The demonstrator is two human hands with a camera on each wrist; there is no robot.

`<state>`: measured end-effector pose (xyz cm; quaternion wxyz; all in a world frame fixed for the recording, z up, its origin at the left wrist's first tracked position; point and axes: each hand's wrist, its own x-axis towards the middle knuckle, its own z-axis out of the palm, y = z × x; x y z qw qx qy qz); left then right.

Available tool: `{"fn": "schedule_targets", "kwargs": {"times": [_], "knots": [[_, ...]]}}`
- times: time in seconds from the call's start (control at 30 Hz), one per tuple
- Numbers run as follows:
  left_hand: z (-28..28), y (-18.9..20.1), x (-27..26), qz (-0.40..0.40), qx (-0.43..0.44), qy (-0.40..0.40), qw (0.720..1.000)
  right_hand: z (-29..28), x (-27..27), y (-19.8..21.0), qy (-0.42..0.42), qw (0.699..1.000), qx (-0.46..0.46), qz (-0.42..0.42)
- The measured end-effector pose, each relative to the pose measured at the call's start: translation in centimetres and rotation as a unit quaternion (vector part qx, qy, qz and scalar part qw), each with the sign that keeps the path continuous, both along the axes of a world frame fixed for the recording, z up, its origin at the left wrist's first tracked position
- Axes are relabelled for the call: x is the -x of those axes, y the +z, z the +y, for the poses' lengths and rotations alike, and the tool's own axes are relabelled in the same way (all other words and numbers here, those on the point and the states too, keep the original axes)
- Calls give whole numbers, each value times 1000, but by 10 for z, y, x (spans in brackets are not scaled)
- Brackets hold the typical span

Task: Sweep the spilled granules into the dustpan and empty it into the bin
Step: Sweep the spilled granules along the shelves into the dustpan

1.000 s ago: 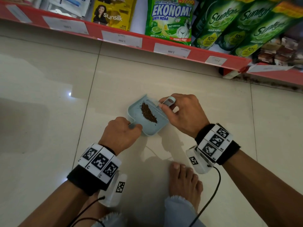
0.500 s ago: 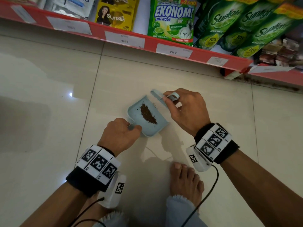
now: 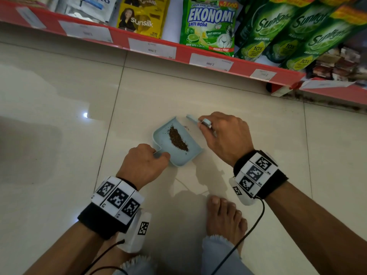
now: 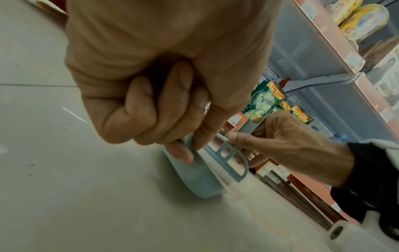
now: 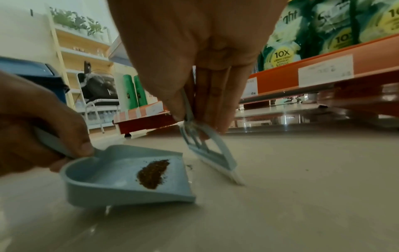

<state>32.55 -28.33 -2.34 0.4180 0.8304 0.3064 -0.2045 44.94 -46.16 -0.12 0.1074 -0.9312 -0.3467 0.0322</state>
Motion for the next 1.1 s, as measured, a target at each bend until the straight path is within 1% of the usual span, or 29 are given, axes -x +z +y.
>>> {"fn": "schedule_targets", "kwargs": {"times": [0.03,0.1,0.13,0.2,0.23,0.3,0.33,0.4,0.47,0.53,0.6,0.63,0.7,0.73,0.8,0.87,0.93,0.97,1.03,1.1], "knots": [[0,0,0,-2,2,1,1000,0,1,-1,13,999,1,34],[2,-1,1,-4,2,2,1000,2,4,-1,15,994,-48,92],[2,-1,2,-3,1,3,1000,2,6,0,8,992,-80,96],[3,-1,3,-2,0,3,1000,4,6,3,-5,992,-114,54],[3,-1,3,-3,0,1,1000,5,5,5,-9,994,-109,24],[4,-2,4,-6,3,0,1000,6,2,8,-14,998,-54,-18],[4,-2,4,-6,4,1,1000,7,1,8,-12,999,-18,-23],[5,-3,5,-2,3,2,1000,9,3,5,11,1000,21,17],[6,-3,5,3,1,2,1000,10,7,2,38,996,14,74],[7,-3,5,7,0,2,1000,11,10,2,30,993,-40,104],[8,-4,6,4,-1,1,1000,11,10,3,12,992,-93,80],[9,-5,7,2,-1,0,1000,11,9,5,8,994,-97,50],[10,-6,8,-1,-2,-3,1000,12,8,7,-3,999,-54,-2],[10,-6,9,-1,-3,-3,1000,12,9,7,-7,1000,-26,-10],[12,-5,11,2,-5,-3,1000,12,11,4,6,1000,-7,29],[13,-6,11,2,-6,-2,1000,12,16,1,27,995,-33,90],[13,-6,12,-1,-4,-2,1000,15,20,1,20,988,-95,121],[13,-6,13,-2,-2,-1,1000,16,20,1,8,984,-131,120],[13,-6,15,-5,1,1,1000,17,18,2,-15,979,-183,84],[14,-6,16,-7,6,5,1000,17,12,3,-32,985,-167,27]]}}
